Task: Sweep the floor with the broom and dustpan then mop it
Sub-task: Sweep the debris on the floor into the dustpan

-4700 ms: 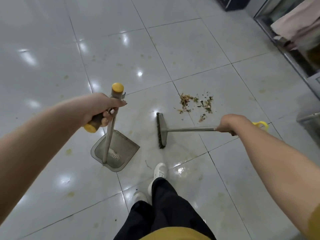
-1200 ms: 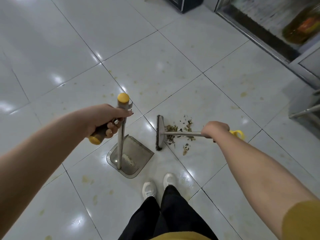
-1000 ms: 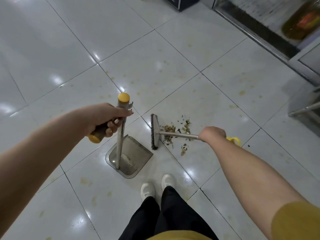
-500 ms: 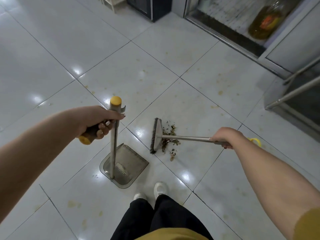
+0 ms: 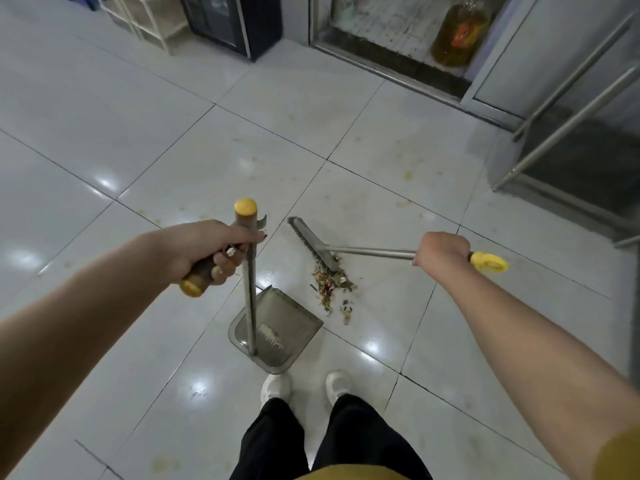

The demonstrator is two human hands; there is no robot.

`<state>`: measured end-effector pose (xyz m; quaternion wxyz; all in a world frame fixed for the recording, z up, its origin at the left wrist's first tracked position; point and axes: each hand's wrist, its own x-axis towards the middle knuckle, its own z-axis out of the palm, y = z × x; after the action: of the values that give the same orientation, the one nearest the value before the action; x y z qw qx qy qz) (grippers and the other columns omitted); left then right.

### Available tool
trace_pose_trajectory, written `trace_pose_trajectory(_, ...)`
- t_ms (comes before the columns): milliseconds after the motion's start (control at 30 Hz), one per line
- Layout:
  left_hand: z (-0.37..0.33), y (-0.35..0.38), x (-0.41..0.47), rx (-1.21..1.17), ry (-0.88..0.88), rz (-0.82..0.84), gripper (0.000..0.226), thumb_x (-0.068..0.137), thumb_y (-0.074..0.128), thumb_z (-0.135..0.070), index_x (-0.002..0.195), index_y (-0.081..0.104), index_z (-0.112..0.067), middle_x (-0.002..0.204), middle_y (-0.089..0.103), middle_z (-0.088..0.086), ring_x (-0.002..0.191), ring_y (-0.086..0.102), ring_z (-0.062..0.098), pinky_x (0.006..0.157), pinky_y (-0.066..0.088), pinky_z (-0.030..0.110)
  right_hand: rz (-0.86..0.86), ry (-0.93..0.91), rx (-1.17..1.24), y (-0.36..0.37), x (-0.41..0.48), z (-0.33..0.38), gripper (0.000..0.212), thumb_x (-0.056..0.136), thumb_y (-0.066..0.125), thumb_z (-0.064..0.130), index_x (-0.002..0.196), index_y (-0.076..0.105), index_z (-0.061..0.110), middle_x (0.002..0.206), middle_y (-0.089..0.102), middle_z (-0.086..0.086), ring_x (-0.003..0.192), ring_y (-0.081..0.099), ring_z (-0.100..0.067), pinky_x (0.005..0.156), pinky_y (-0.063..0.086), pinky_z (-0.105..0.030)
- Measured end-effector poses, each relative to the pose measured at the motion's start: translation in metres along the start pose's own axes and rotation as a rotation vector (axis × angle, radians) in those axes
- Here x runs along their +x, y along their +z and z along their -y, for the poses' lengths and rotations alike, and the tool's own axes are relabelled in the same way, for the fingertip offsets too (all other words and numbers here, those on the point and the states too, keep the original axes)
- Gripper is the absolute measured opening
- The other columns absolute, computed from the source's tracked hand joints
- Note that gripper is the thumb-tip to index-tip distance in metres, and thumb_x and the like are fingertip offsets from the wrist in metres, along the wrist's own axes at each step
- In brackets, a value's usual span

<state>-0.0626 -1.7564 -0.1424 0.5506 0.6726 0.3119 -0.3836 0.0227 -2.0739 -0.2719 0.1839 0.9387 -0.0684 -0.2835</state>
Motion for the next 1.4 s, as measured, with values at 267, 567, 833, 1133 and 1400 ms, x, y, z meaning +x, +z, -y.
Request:
trace_pose_trajectory(267,0.001,-0.032,0.017,0.156,0.067,0.148,0.040,0.090,0.059,-0.032,0.060,0.037,-0.015,0.044,0.032,-0.004,0.030,0.025,0.005,0.032,0.024,0.013,0.036,0.177,-0.042,0.016,-0.030,0.042,0.027,0.083,0.055,0.004,0.105,0.063,0.019,0.105,0.065,0.002,0.098,0.062,-0.021,0.078,0.042,-0.026)
trace_pose_trajectory(567,-0.016,-0.046,0.039,0.275,0.054,0.193,0.038,0.089,0.058,-0.032,0.062,0.038,-0.014,0.048,0.031,-0.004,0.032,0.024,0.006,0.033,0.024,0.015,0.474,0.149,0.558,0.067,-0.022,0.086,0.018,0.096,0.047,0.012,0.108,0.056,0.002,0.096,0.062,-0.015,0.091,0.059,-0.028,0.070,0.045,-0.027)
trace_pose_trajectory(833,-0.019,-0.046,0.064,0.363,-0.033,0.293,0.049,0.050,0.083,-0.040,0.058,0.040,-0.018,0.047,0.028,-0.005,0.032,0.023,0.007,0.034,0.023,0.017,0.891,0.500,1.725,0.094,-0.015,0.074,0.012,0.090,0.061,0.000,0.089,0.049,-0.001,0.085,0.054,-0.019,0.036,0.060,-0.023,0.040,0.055,-0.032)
trace_pose_trajectory(1133,-0.030,-0.042,0.086,0.452,-0.007,0.136,0.038,0.090,0.056,-0.037,0.065,0.036,-0.015,0.046,0.029,-0.003,0.032,0.024,0.008,0.035,0.023,0.017,0.874,0.615,1.997,0.111,-0.006,0.075,0.024,0.088,0.067,0.021,0.097,0.050,0.006,0.089,0.055,-0.016,0.037,0.059,-0.023,0.039,0.053,-0.028)
trace_pose_trajectory(1400,-0.031,-0.032,0.083,0.679,0.020,0.086,0.051,0.082,0.062,-0.052,0.063,0.039,-0.012,0.046,0.032,0.000,0.036,0.031,0.013,0.038,0.028,0.020,0.858,0.531,1.758,0.095,0.017,0.077,0.035,0.094,0.058,0.037,0.096,0.040,0.007,0.076,0.046,-0.011,0.025,0.044,-0.015,0.032,0.043,-0.018)
